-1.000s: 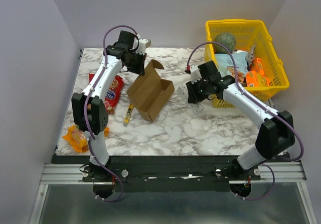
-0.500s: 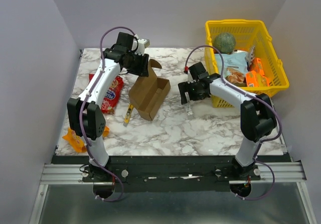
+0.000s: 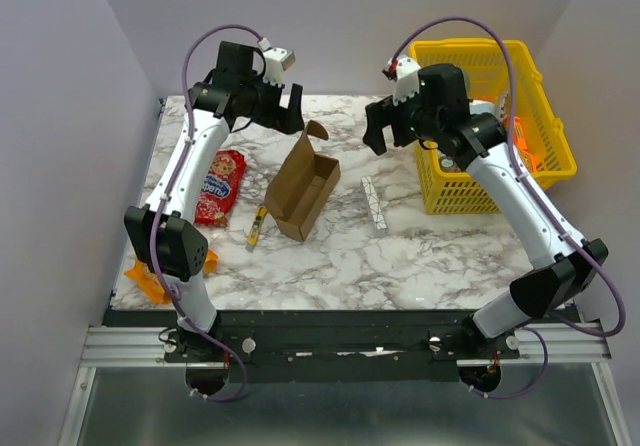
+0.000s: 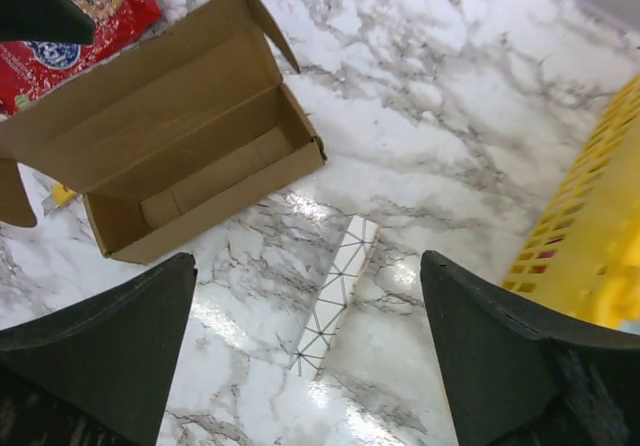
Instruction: Unpack the express box
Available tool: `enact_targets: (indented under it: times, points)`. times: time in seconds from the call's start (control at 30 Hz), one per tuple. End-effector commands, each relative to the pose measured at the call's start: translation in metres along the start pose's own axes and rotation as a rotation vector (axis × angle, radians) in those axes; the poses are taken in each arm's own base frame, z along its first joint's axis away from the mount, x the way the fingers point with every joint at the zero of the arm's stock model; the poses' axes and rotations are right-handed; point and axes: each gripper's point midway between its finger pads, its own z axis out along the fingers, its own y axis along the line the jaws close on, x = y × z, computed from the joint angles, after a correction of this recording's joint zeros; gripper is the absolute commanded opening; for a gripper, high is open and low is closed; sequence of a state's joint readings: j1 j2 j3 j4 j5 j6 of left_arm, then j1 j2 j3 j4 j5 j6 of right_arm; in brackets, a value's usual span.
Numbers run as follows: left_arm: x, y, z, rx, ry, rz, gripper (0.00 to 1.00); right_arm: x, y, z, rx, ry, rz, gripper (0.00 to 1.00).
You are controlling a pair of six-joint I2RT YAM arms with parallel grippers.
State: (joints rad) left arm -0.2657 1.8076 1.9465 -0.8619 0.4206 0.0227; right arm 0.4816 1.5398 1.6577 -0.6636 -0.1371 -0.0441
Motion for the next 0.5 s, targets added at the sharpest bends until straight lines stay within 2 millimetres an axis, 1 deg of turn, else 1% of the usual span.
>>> enact_targets:
  times: [0.0,0.03,0.07,0.1,0.13,0.17,0.2,0.23,0.27,0.3,0.33,0.37,0.4,0.47]
  points:
    - [-0.047,0.012,-0.056,-0.097,-0.152,0.044,0.99,0.012,-0.029,-0.033,0.159,0.165,-0.09,1.0]
    - [-0.05,0.02,-0.062,-0.143,-0.162,0.039,0.99,0.02,-0.036,-0.039,0.195,0.201,-0.113,1.0]
    - [-0.051,0.03,-0.068,-0.176,-0.168,0.027,0.99,0.022,-0.05,-0.047,0.276,0.212,-0.13,1.0]
    - [-0.053,0.033,-0.072,-0.194,-0.171,0.021,0.99,0.022,-0.054,-0.057,0.308,0.2,-0.146,1.0]
    - [-0.053,0.035,-0.073,-0.199,-0.168,0.024,0.99,0.028,-0.061,-0.057,0.338,0.205,-0.17,1.0]
    - [-0.053,0.036,-0.074,-0.2,-0.17,0.025,0.98,0.031,-0.068,-0.062,0.389,0.204,-0.174,1.0]
    - [-0.051,0.037,-0.072,-0.198,-0.169,0.024,0.99,0.029,-0.069,-0.068,0.401,0.187,-0.175,1.0]
    - [-0.049,0.038,-0.07,-0.197,-0.168,0.019,0.98,0.033,-0.069,-0.07,0.398,0.192,-0.179,1.0]
    - [-0.048,0.037,-0.071,-0.196,-0.174,0.002,0.99,0.031,-0.068,-0.071,0.392,0.183,-0.183,1.0]
    - [-0.04,0.042,-0.064,-0.201,-0.163,-0.014,0.99,0.028,-0.066,-0.073,0.384,0.17,-0.19,1.0]
    - [-0.037,0.043,-0.061,-0.201,-0.157,-0.016,0.99,0.023,-0.064,-0.077,0.37,0.151,-0.219,1.0]
    - [-0.033,0.044,-0.059,-0.201,-0.154,-0.044,0.99,0.019,-0.064,-0.076,0.367,0.128,-0.224,1.0]
    - [-0.025,0.047,-0.055,-0.211,-0.144,-0.049,0.99,0.01,-0.064,-0.077,0.37,0.091,-0.219,1.0]
    - [-0.021,0.052,-0.053,-0.236,-0.133,-0.045,0.99,-0.014,-0.057,-0.076,0.344,-0.007,-0.199,1.0]
